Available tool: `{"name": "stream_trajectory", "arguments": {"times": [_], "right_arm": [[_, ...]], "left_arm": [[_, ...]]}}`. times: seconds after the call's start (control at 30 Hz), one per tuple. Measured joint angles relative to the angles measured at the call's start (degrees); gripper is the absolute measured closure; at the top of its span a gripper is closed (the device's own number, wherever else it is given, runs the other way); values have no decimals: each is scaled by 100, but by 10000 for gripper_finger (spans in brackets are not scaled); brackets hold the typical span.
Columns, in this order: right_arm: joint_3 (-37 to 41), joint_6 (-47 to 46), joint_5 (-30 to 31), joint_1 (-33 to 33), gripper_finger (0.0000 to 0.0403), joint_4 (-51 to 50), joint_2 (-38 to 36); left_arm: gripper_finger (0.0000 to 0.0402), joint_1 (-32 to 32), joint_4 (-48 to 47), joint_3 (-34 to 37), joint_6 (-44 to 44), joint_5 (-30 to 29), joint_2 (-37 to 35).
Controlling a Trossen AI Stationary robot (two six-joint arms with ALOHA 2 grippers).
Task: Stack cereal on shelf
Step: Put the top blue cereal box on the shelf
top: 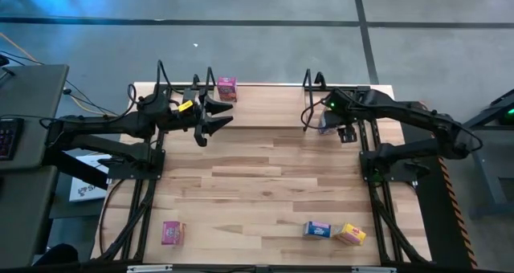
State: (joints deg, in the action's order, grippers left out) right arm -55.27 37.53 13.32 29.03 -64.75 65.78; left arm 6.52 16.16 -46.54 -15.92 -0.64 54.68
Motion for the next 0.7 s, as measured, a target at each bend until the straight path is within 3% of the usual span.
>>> {"name": "stream_trajectory", "arguments": {"times": [0.13,0.47,0.7], "right_arm": [[0,318,-257,167,116,178,18],[0,541,-237,321,116,325,633],[-1,453,-252,319,116,221,595]], "left_arm": [[193,0,0,0,0,0,0],[193,0,-2,0,-28,0,0],[193,0,-4,0,-128,0,1]]}}
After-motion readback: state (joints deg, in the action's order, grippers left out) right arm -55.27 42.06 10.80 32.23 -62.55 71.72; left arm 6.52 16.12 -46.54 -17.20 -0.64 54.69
